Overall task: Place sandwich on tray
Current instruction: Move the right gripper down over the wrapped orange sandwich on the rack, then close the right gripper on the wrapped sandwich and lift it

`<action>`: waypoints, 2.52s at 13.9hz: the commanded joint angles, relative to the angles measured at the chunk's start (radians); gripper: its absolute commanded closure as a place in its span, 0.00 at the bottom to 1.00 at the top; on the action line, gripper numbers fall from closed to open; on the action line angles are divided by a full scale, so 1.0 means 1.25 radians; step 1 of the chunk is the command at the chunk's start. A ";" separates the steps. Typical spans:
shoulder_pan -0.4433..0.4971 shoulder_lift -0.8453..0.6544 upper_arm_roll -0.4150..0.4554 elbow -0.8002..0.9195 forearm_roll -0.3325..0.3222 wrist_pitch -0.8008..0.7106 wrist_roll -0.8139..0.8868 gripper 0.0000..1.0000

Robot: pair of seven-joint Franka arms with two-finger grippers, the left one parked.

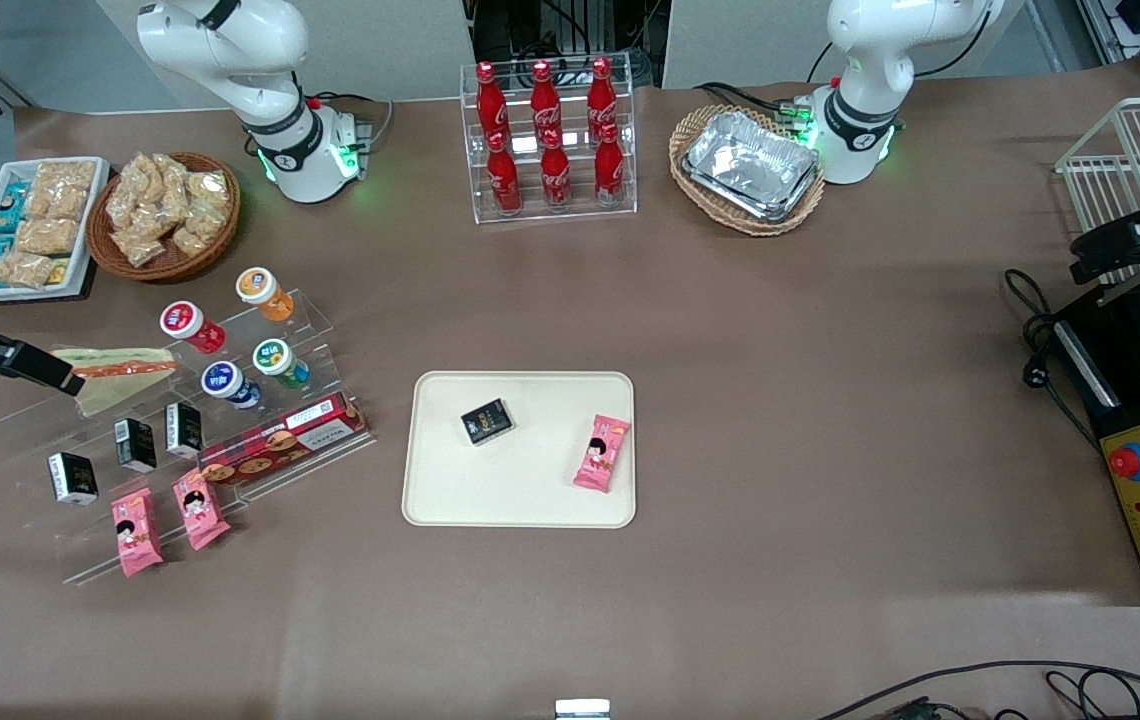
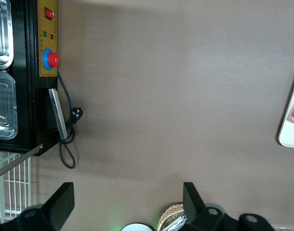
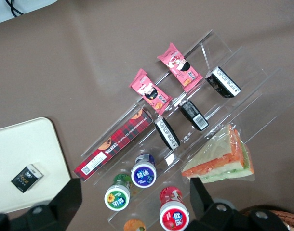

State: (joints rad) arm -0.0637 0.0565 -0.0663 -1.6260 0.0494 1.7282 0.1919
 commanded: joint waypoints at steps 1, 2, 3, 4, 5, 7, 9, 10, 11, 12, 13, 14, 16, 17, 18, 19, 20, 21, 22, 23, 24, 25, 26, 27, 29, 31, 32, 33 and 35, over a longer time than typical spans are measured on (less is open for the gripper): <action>0.013 -0.019 0.003 -0.002 -0.017 -0.020 0.005 0.00; 0.014 -0.017 0.003 -0.001 -0.019 -0.019 0.008 0.00; 0.013 -0.017 0.004 -0.001 -0.019 -0.020 0.006 0.00; 0.014 -0.018 0.004 -0.001 -0.020 -0.033 0.007 0.00; 0.013 -0.016 0.004 -0.001 -0.020 -0.036 0.010 0.00; 0.012 -0.018 0.000 -0.001 -0.019 -0.036 0.012 0.00; 0.003 -0.017 -0.001 0.001 -0.046 -0.038 0.024 0.00; 0.001 -0.024 -0.005 0.001 -0.046 -0.041 0.083 0.00; -0.001 -0.028 -0.011 0.001 -0.052 -0.044 0.168 0.00; -0.001 -0.029 -0.027 0.001 -0.052 -0.036 0.239 0.00; -0.001 -0.026 -0.035 0.001 -0.054 -0.031 0.316 0.00; -0.002 -0.026 -0.052 0.000 -0.062 -0.031 0.374 0.00; -0.007 -0.023 -0.081 -0.001 -0.067 -0.041 0.460 0.00; -0.020 -0.023 -0.100 -0.005 -0.065 -0.042 0.488 0.00; -0.032 -0.018 -0.110 -0.004 -0.064 -0.045 0.510 0.00; -0.048 -0.013 -0.111 -0.006 -0.062 -0.050 0.542 0.00; -0.070 -0.010 -0.110 -0.011 -0.056 -0.047 0.564 0.00; -0.088 0.000 -0.111 -0.014 -0.042 -0.046 0.573 0.00; -0.096 0.005 -0.111 -0.024 -0.038 -0.040 0.586 0.00; -0.098 0.010 -0.111 -0.038 -0.038 -0.032 0.606 0.00; -0.098 0.012 -0.111 -0.065 -0.037 -0.010 0.616 0.00; -0.098 0.004 -0.111 -0.114 -0.027 0.036 0.635 0.00; -0.096 -0.009 -0.111 -0.162 -0.025 0.079 0.670 0.00; -0.088 -0.021 -0.109 -0.206 -0.026 0.118 0.685 0.00; -0.071 -0.029 -0.102 -0.260 -0.036 0.167 0.686 0.00; -0.066 -0.044 -0.100 -0.325 -0.037 0.236 0.686 0.00; -0.060 -0.055 -0.100 -0.364 -0.037 0.274 0.686 0.00; -0.055 -0.061 -0.100 -0.396 -0.046 0.297 0.685 0.00; -0.053 -0.064 -0.099 -0.414 -0.091 0.299 0.685 0.00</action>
State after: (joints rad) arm -0.1373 0.0356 -0.1907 -2.0502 -0.0117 2.0563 1.0359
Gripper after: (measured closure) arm 0.000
